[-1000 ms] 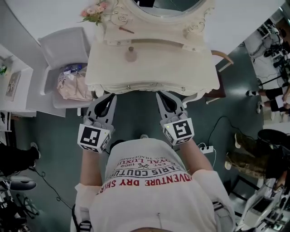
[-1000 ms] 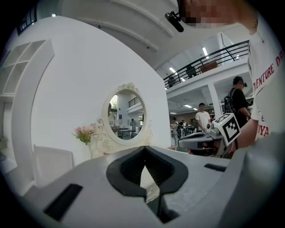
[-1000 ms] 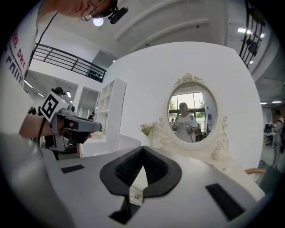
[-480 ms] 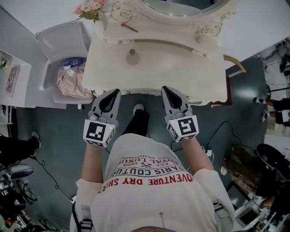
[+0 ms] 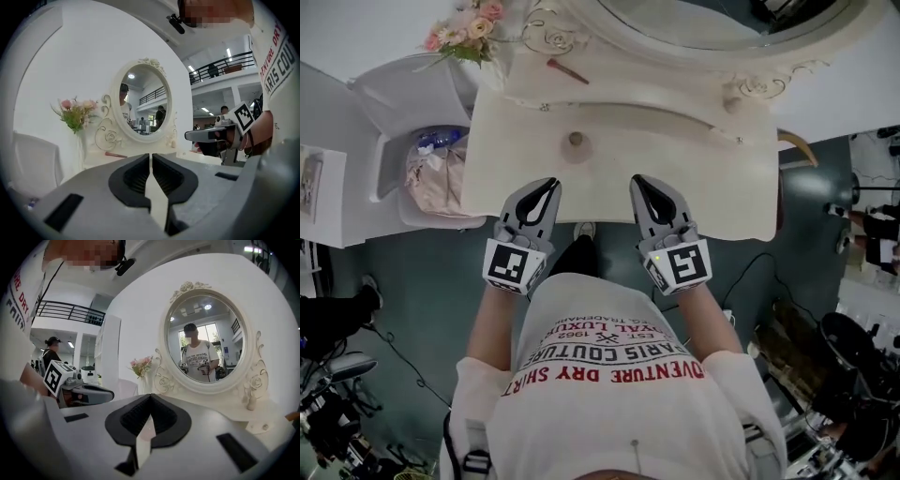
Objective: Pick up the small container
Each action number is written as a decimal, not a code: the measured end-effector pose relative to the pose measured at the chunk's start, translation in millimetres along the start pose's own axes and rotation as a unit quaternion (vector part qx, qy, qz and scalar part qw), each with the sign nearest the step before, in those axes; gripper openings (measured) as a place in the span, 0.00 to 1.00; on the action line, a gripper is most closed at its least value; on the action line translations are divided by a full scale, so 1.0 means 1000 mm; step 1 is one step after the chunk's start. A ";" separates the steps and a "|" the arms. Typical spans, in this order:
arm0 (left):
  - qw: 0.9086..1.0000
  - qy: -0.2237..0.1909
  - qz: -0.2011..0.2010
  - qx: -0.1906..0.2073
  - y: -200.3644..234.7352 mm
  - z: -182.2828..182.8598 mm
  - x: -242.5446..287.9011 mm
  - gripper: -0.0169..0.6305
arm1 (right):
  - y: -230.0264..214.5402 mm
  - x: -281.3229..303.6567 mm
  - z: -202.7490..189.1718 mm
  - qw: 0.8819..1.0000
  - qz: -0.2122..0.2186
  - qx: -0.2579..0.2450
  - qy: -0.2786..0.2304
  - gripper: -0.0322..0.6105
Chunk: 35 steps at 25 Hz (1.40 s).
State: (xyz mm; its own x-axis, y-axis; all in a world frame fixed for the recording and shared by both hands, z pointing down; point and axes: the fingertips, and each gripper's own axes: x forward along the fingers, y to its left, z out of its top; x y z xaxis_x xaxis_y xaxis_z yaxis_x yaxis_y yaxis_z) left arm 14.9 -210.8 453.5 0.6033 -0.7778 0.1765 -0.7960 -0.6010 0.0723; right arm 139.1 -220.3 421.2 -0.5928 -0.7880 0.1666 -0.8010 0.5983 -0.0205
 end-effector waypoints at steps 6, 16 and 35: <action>0.999 0.028 -0.030 -0.009 0.024 -0.034 0.058 0.19 | -0.034 0.046 -0.016 1.000 -0.003 0.024 0.017 0.05; 0.996 0.063 -0.055 -0.009 0.046 -0.080 0.124 0.35 | -0.062 0.089 -0.034 1.000 0.003 -0.001 0.028 0.05; 0.991 0.092 -0.089 0.032 0.043 -0.104 0.160 0.27 | -0.078 0.099 -0.064 0.998 -0.011 0.017 0.060 0.05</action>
State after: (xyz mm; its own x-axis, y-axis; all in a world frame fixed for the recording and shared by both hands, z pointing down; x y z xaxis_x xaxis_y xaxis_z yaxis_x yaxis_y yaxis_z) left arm 72.3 -341.8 587.2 0.7096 -0.6155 0.3430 -0.6698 -0.7403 0.0572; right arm 148.4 -336.3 502.4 -0.5628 -0.7763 0.2840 -0.8172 0.5743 -0.0496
